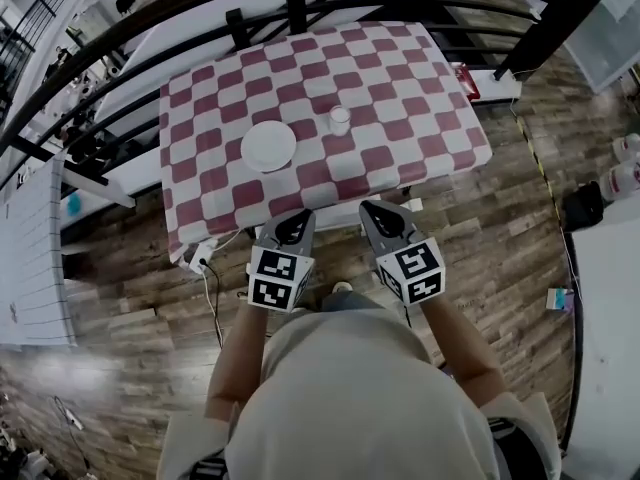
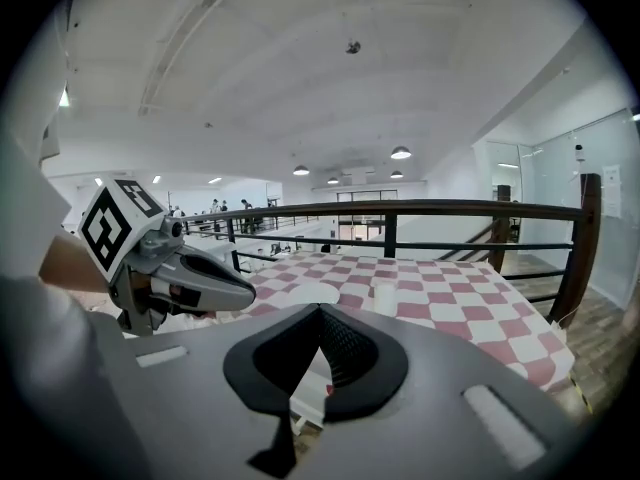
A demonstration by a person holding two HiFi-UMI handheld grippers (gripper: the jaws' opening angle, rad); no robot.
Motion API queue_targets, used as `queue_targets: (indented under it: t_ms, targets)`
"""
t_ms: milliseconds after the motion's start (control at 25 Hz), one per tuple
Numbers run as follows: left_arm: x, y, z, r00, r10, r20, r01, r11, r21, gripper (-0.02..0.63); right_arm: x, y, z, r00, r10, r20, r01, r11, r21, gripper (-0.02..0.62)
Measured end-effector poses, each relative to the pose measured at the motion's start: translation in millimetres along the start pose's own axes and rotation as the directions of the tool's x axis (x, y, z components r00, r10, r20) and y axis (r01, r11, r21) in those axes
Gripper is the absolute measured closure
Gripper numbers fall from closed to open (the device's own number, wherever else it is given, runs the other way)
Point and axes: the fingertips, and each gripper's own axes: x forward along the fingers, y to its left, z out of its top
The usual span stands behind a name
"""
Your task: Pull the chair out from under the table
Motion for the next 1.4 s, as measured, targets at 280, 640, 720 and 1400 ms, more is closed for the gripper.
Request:
queue_targets:
  t_ms: [280,640,720,1400]
  targets:
    - [7.0,0.3,-1.9,0.999,-0.020,-0.050,0.025,0.995,0.098,0.595,9.8,-5.0,-15.2,0.990,0.087,-0.108,-0.095,0.993,-0.073,0.598]
    - [19.5,-12.5,-9.3,0.978,-0.118,-0.170,0.153,0.965,0.212,0.529,21.0,2.0,-28.2,0.948,0.217,-0.233,-0.259,0.952,-0.166,0.524]
    - [24.2,-16.6,-12.4,0.970,-0.139,-0.202,0.187,0.951,0.246,0.496,23.7,3.3,-32.7,0.935,0.240,-0.260,-0.292,0.939,-0.181,0.517]
    - [58.3,-38.9,-64.5,0.863,-0.128,-0.488,0.408,0.748,0.525,0.411,39.3,12.6,-80.8,0.761,0.333,-0.557,-0.574,0.745,-0.339,0.456]
